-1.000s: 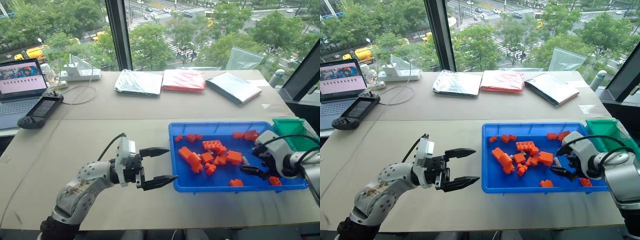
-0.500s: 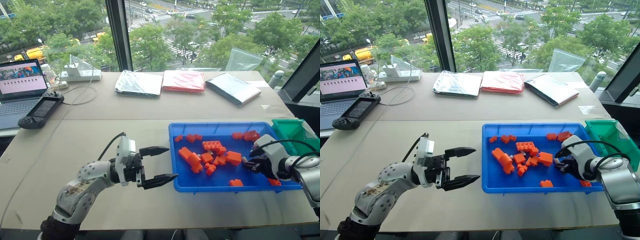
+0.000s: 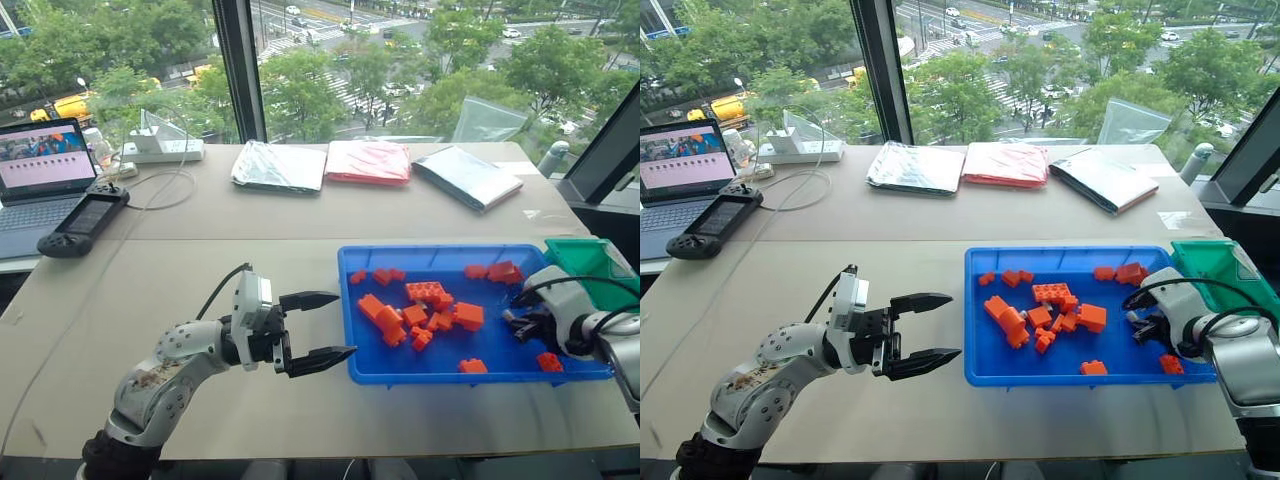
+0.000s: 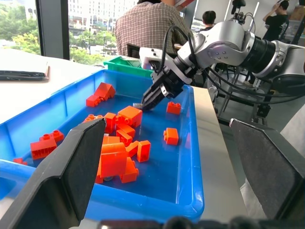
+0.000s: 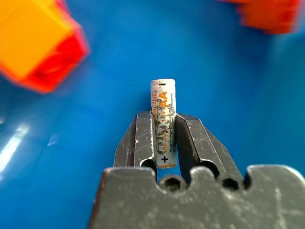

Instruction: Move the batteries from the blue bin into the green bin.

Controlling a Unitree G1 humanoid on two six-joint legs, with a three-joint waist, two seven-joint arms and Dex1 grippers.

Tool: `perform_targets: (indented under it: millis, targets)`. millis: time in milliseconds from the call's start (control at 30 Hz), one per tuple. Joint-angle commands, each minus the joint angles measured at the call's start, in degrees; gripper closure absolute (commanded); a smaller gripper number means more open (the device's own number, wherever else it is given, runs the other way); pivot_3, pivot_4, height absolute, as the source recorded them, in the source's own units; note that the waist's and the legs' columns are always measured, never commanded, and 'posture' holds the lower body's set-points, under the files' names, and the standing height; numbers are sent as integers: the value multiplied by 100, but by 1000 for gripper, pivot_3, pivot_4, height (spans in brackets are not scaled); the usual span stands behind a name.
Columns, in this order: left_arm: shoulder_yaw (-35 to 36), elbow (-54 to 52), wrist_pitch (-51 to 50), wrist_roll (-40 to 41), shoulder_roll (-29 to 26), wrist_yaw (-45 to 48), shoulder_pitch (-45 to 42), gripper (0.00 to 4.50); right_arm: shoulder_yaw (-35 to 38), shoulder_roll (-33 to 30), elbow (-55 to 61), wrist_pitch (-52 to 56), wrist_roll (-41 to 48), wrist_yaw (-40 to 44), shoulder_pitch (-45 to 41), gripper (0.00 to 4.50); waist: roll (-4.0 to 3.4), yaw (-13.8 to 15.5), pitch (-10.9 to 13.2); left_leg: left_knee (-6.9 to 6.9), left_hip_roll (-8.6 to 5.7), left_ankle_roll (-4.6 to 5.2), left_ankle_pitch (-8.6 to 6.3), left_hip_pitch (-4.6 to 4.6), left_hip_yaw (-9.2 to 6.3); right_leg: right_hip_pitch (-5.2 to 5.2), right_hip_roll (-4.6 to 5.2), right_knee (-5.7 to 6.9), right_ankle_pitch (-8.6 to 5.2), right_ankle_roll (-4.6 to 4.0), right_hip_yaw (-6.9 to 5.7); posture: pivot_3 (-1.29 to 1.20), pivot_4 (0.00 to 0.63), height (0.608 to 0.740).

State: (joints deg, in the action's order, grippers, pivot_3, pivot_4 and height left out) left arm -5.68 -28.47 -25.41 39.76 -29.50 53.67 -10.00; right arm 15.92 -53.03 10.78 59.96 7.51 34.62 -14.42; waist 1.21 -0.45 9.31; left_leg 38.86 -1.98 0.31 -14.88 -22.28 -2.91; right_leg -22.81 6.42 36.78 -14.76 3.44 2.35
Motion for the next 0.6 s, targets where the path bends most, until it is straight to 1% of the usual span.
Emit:
perform_targets:
  millis: [33, 133, 267, 333, 400, 433, 600]
  targets:
    - [44, -175, 13, 92, -34, 61, -31, 0, 902, 124, 229, 164, -219, -815, -394, 4217, 0, -2, 0, 0, 0, 0, 0, -1, 0, -1, 0, 0, 0, 0, 0, 0, 150, 740]
    - [41, -172, -1, 105, -38, 57, -33, 0, 1381, 325, -51, -102, -568, -1676, -617, 4217, 0, 8, 0, 0, 0, 0, 0, -2, 1, 0, 0, -1, 0, 0, 1, 0, 150, 740]
    - [40, -168, -5, 109, -56, 71, -43, 0, 1549, 573, -245, -364, -747, -2223, -633, 4217, 0, 25, 0, 0, -2, 0, 0, -3, 4, 0, 2, -2, 0, 0, 2, 0, 150, 740]
    - [39, -170, -3, 112, -61, 74, -46, 0, 1576, 664, -304, -471, -765, -2353, -642, 4217, -1, 7, 0, -1, -1, 0, 0, -2, 6, -1, 1, -2, 0, 0, 4, 0, 150, 740]
    - [37, -169, 0, 118, -63, 77, -48, 0, 1574, 697, -346, -568, -760, -2401, -644, 3214, -5, -19, -2, -3, -1, 0, 0, -3, 8, -5, 1, 0, 0, 0, 6, 0, 150, 740]
    - [36, -168, -1, 121, -64, 79, -49, 0, 1564, 698, -365, -603, -753, -2415, -645, 2991, -7, -25, -2, -4, -1, 0, 0, -3, 8, -7, 1, 1, 0, 0, 7, 0, 150, 740]
    - [48, -177, -29, 127, -63, 83, -51, 0, 1593, 712, -412, -703, -688, -2483, -720, 1304, -8, -29, -2, -5, 0, 1, 0, -4, 10, -11, 0, 3, 0, 0, 9, 0, 150, 740]
